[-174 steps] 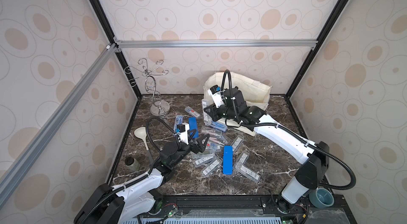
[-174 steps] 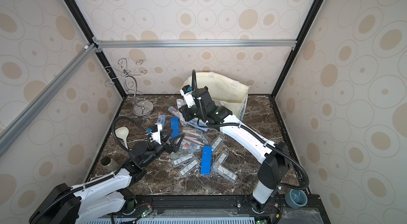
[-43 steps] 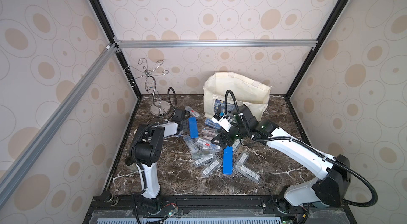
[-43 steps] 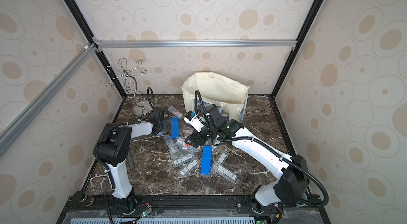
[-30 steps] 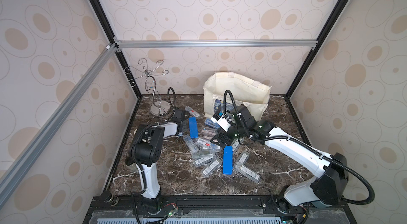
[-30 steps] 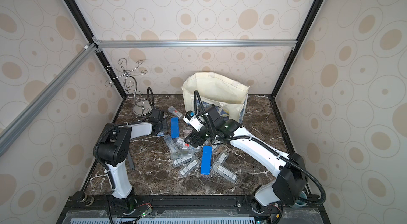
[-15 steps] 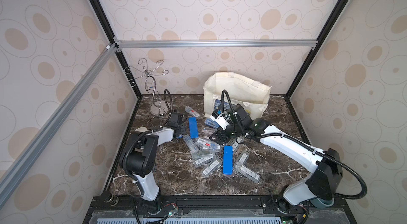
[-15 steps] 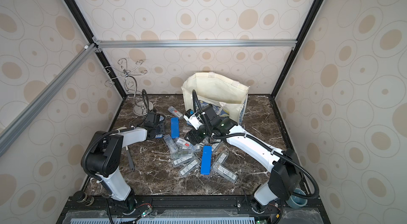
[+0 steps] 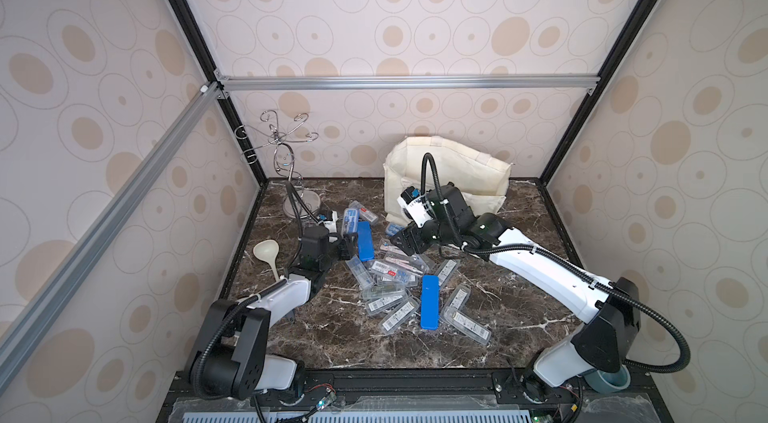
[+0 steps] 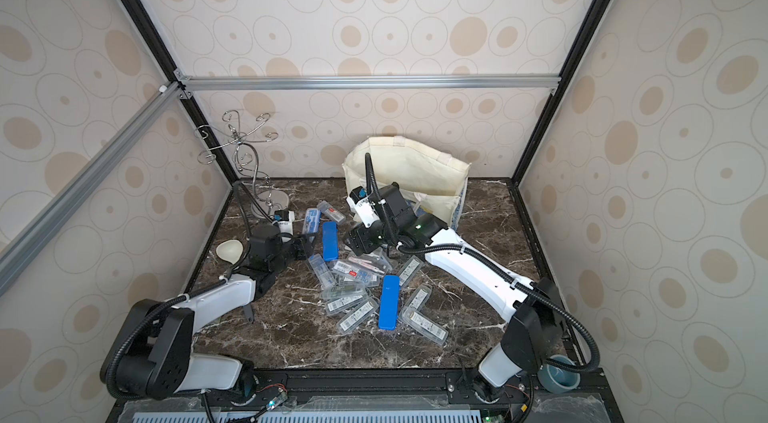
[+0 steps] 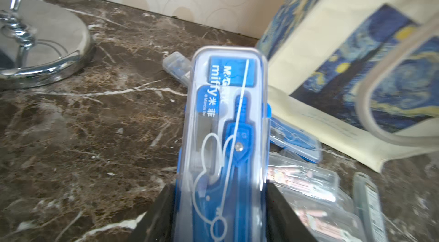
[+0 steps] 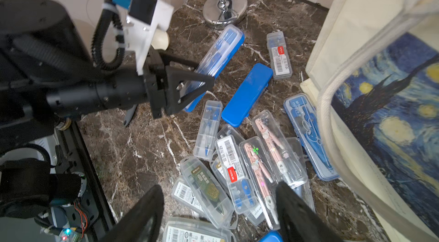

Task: Put the compass set into the canvas bag
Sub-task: Pick up the compass set at the center of the board.

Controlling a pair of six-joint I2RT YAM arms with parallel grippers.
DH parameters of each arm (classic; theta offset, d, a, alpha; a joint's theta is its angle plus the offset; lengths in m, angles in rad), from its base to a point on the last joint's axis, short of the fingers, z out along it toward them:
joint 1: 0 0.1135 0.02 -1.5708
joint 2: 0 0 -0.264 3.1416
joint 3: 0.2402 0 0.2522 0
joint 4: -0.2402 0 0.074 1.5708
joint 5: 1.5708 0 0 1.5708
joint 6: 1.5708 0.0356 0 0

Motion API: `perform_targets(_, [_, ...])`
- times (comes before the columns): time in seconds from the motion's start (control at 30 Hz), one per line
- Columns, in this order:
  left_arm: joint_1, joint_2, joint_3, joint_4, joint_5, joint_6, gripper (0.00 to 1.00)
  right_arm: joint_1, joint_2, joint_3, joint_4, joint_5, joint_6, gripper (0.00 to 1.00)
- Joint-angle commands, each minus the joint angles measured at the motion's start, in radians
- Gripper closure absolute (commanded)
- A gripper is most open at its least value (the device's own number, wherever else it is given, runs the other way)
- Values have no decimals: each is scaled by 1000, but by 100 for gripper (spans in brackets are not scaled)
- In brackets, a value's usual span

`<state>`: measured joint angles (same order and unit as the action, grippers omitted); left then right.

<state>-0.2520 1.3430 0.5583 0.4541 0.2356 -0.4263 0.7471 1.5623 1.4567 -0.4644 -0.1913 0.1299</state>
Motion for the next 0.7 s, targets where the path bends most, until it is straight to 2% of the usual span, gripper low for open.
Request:
perform_targets(0.0, [-22, -88, -58, 247, 151, -39, 47, 6, 22, 69, 1, 33, 52, 26])
perform_targets(0.13, [-51, -166, -103, 348, 192, -66, 46, 6, 65, 166, -36, 14, 85, 30])
perform_targets(0.4, [-116, -227, -79, 364, 175, -51, 46, 7, 180, 360, -97, -46, 159, 38])
perform_targets(0.67, [-124, -245, -71, 364, 166, -42, 45, 11, 276, 480, -138, -87, 193, 40])
